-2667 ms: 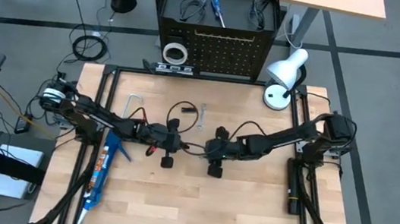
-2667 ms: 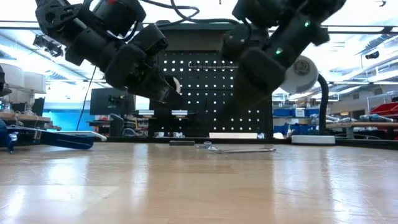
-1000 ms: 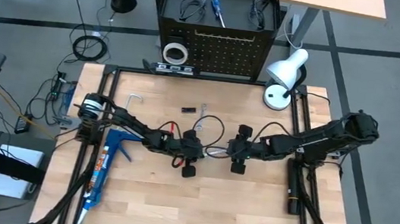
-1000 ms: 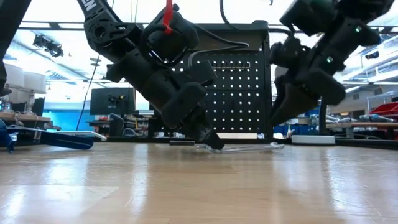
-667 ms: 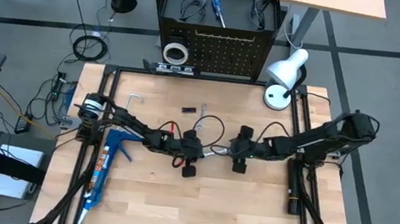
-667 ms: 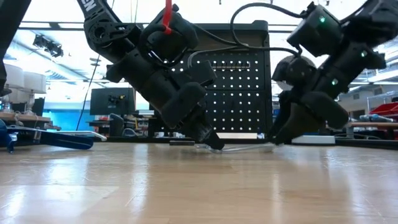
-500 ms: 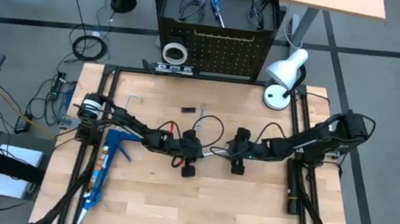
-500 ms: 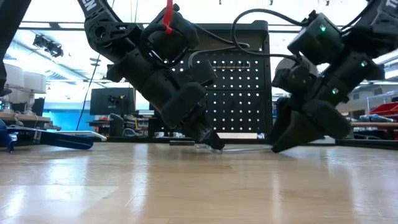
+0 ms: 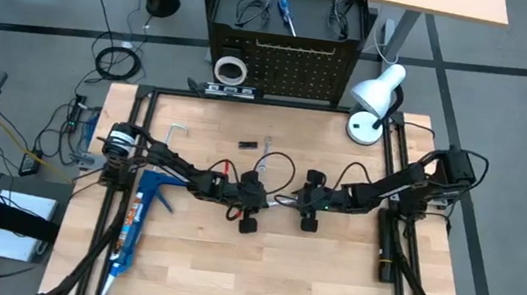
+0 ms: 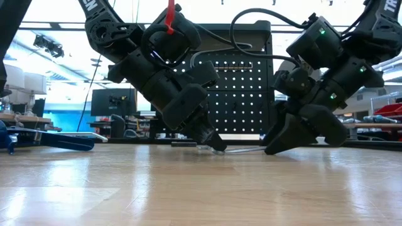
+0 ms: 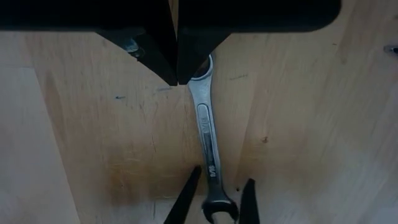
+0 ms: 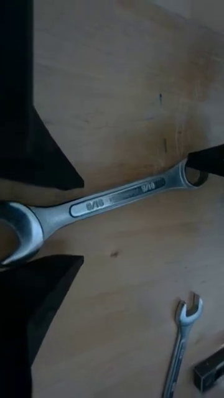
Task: Hang tools onto peg board
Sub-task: Hang the right wrench on the pegboard
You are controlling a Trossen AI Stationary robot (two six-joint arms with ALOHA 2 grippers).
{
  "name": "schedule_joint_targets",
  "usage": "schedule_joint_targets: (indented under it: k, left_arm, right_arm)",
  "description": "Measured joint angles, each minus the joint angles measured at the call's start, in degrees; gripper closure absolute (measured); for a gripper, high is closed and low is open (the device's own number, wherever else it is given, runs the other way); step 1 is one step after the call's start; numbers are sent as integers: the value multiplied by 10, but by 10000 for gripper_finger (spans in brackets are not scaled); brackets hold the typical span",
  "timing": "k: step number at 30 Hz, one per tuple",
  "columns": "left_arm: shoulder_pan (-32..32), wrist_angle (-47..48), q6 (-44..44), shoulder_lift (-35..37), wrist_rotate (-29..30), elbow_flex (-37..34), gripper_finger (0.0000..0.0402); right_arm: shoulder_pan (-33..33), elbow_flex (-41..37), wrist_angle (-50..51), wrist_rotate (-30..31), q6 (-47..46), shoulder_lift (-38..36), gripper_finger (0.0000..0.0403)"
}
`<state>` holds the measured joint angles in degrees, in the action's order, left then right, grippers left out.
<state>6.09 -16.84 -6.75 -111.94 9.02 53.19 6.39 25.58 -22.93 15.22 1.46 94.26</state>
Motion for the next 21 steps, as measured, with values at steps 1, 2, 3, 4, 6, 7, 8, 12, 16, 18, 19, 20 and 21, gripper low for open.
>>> schedule_joint_targets:
  k: [1,2,3,4,6,7,8,12,16,18,19,20,21]
  left_arm:
    - [0,0,1,0,0,0,392]
    - [0,0,1,0,0,0,392]
    - [0,0,1,0,0,0,392]
    - [0,1,1,0,0,0,392]
    - [0,1,1,0,3,0,392]
    - [0,1,1,0,4,0,392]
    - [-1,1,1,0,3,0,392]
    - [-1,0,1,0,5,0,392]
    - [-1,-1,4,0,3,0,392]
    - [-1,-2,5,0,2,0,392]
    - [-1,-4,5,0,2,0,392]
    - [-1,-5,5,0,2,0,392]
    - [-1,-6,6,1,1,0,392]
  right_arm:
    - [0,0,1,-3,-3,0,234]
    - [0,0,2,-5,-6,0,245]
    - [0,0,3,-9,-12,0,256]
    - [-1,0,3,-15,-13,0,267]
    - [-2,0,3,-24,-12,0,289]
    - [-2,0,3,-28,-12,0,300]
    - [-2,0,3,-32,-13,0,312]
    - [-2,-1,2,-39,-15,1,352]
    - [-2,-2,-2,-40,-17,1,387]
    - [-2,-2,-3,-41,-17,-1,396]
    - [-2,-3,-5,-41,-16,-1,397]
    - [-2,-3,-8,-41,-16,-1,397]
    - [-2,-3,-10,-41,-17,-3,396]
